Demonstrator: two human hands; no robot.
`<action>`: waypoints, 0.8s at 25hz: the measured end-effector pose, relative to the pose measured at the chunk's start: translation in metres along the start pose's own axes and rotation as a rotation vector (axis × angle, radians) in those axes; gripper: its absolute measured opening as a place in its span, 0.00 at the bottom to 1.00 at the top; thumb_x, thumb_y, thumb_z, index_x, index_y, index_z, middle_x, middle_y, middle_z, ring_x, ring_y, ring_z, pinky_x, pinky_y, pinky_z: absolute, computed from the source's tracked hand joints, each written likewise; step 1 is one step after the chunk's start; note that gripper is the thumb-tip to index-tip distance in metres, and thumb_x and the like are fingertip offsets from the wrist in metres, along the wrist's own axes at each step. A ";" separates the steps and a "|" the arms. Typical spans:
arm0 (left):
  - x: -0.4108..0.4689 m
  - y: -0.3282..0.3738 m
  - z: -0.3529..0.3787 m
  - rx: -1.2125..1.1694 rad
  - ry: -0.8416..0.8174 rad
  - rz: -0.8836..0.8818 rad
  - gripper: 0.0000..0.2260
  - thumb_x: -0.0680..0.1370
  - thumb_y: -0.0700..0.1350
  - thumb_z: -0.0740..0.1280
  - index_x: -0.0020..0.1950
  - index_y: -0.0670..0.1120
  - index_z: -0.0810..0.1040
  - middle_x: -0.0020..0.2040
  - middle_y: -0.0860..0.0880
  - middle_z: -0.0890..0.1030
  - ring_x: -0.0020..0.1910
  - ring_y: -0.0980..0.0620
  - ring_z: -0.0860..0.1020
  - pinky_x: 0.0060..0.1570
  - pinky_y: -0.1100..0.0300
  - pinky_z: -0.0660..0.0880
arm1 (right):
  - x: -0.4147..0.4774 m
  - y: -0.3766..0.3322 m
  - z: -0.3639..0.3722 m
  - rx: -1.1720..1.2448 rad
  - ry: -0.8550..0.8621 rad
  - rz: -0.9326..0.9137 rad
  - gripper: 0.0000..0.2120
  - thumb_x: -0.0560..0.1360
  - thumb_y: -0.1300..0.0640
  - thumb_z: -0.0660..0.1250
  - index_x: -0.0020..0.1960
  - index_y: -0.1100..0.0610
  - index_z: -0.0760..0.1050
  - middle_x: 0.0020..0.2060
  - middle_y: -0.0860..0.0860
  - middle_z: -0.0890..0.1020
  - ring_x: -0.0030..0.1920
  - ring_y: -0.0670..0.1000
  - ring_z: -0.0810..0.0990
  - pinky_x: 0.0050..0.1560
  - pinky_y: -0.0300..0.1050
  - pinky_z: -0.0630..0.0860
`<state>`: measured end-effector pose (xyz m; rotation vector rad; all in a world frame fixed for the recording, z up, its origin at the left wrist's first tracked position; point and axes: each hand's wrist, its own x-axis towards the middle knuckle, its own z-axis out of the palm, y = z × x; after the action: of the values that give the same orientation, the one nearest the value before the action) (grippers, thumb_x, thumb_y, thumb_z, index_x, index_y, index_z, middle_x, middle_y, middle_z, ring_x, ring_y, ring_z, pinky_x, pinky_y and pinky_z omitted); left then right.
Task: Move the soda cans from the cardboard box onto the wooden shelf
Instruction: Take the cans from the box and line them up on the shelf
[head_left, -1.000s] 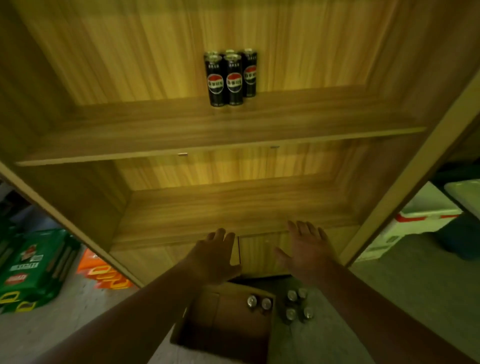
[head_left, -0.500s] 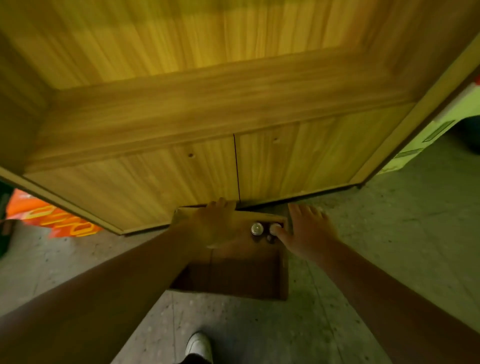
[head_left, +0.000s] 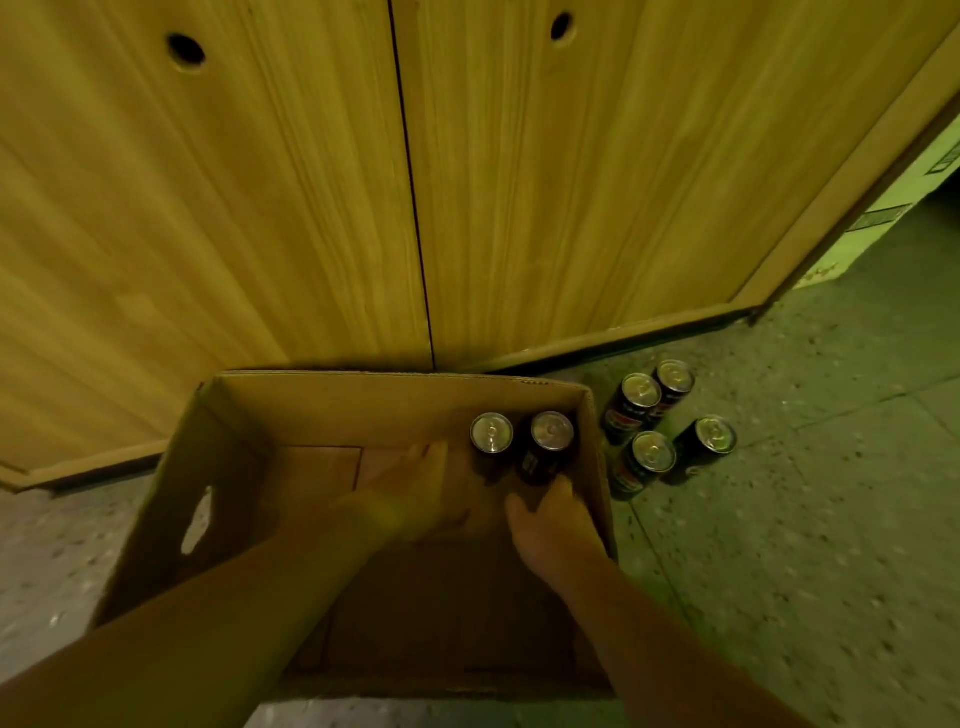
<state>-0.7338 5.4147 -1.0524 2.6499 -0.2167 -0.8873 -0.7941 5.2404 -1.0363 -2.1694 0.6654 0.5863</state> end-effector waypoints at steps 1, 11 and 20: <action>0.011 0.000 0.006 -0.042 0.018 0.004 0.36 0.73 0.54 0.73 0.74 0.46 0.59 0.71 0.45 0.66 0.66 0.44 0.70 0.61 0.49 0.72 | 0.012 0.001 0.007 0.120 0.044 0.051 0.32 0.75 0.45 0.62 0.72 0.60 0.57 0.67 0.60 0.70 0.65 0.61 0.71 0.63 0.56 0.71; 0.092 0.010 0.041 -0.521 0.304 0.185 0.28 0.63 0.52 0.81 0.62 0.57 0.76 0.57 0.56 0.82 0.55 0.59 0.80 0.55 0.54 0.79 | 0.083 -0.011 0.037 0.542 0.435 0.086 0.28 0.70 0.56 0.71 0.67 0.55 0.65 0.63 0.56 0.76 0.64 0.60 0.74 0.61 0.54 0.72; 0.062 -0.003 0.025 -0.642 0.354 0.132 0.26 0.65 0.50 0.81 0.60 0.57 0.77 0.53 0.58 0.83 0.52 0.62 0.80 0.49 0.64 0.78 | 0.095 -0.008 0.017 0.496 0.408 -0.126 0.26 0.70 0.57 0.74 0.66 0.50 0.72 0.60 0.52 0.80 0.63 0.55 0.76 0.60 0.52 0.72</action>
<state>-0.6992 5.3956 -1.1069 2.1060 -0.0095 -0.3469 -0.7202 5.2331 -1.0993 -1.8449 0.7827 -0.0965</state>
